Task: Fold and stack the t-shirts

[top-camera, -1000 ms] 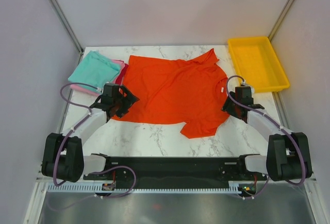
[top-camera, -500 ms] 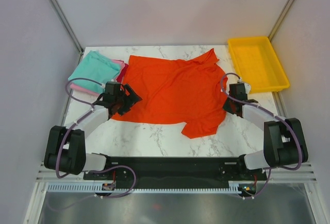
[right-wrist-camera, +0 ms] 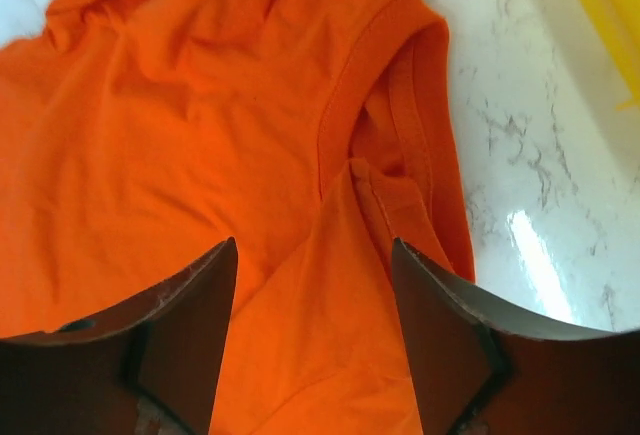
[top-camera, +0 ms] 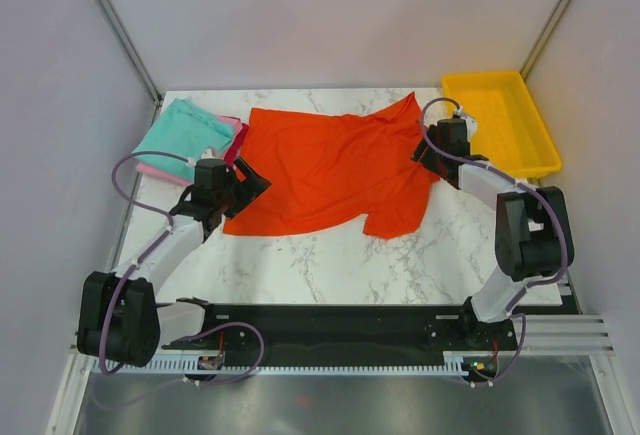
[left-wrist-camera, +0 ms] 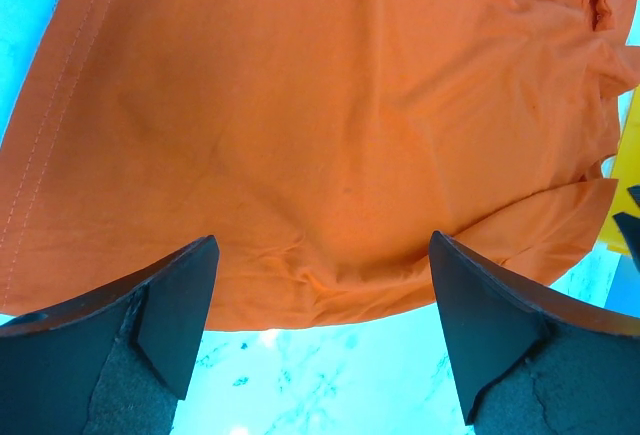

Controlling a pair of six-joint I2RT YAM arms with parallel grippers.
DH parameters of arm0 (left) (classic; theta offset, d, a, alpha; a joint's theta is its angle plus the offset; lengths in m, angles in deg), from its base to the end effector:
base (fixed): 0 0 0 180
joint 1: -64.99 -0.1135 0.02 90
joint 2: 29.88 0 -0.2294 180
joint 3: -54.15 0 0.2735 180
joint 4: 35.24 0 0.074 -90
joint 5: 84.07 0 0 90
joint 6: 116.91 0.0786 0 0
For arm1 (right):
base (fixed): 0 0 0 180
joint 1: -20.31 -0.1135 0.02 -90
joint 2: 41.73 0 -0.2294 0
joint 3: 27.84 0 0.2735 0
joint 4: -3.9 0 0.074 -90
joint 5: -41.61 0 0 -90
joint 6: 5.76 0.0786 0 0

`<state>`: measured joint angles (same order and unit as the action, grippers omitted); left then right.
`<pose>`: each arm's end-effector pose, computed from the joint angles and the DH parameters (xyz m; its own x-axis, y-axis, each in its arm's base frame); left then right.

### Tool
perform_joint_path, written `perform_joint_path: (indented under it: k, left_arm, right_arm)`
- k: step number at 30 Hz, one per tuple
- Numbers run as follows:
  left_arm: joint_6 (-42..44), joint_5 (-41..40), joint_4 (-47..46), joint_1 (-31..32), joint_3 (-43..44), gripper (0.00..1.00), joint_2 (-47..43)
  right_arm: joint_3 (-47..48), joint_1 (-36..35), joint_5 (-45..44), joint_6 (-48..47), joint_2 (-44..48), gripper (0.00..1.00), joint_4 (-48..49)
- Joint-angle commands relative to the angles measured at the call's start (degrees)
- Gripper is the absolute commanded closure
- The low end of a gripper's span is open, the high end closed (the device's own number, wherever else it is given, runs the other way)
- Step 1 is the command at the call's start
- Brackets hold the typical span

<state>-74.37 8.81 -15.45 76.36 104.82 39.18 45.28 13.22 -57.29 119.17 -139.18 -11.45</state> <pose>0.3104 -0.0664 0.1472 -0.5833 -0.6333 -0.5086 -0.2872 0.7465 -0.6002 0.4140 0.0392 0.1315 -0.5216 0.5052 -0.6875 0.3597 0.8610 0.3597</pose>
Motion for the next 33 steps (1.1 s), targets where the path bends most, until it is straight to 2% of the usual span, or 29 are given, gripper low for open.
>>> perform_joint_path:
  k: [1,4,8,10,11,14,19,33]
  left_arm:
    - [2.72,-1.56,-1.58,0.14,-0.38,0.06,-1.03]
    - [3.16,-0.77,-2.02,0.14,-0.47,0.06,-1.56]
    - [4.04,0.2,-2.37,0.14,-0.82,0.06,-2.87]
    - [4.74,0.46,-2.46,0.14,-1.0,0.06,-3.49]
    - [4.83,0.55,-2.54,0.14,-1.17,0.06,-3.66]
    - [5.01,0.46,-2.72,0.14,-1.61,0.06,-4.63]
    - [5.45,-0.15,-2.9,0.14,-1.61,0.06,-4.37]
    - [5.63,0.11,-2.81,0.14,-1.17,0.07,-4.37]
  right_arm:
    - [-2.95,-1.17,2.15,-0.49,3.2,0.28,4.17]
    - [-8.75,-1.52,-0.49,-0.31,10.05,0.26,3.47]
    - [-17.61,-2.22,-2.17,-0.49,19.3,0.39,0.14]
    - [-20.79,-2.57,-2.52,-0.4,24.29,0.41,-0.57]
    - [-24.03,-3.01,-2.43,-0.48,25.89,0.47,-0.49]
    - [-29.14,-3.28,-1.03,-0.49,30.2,0.49,0.48]
    - [-31.88,-3.45,1.78,-0.49,30.57,0.42,1.27]
    - [-33.64,-6.09,3.46,0.39,25.65,0.5,5.58]
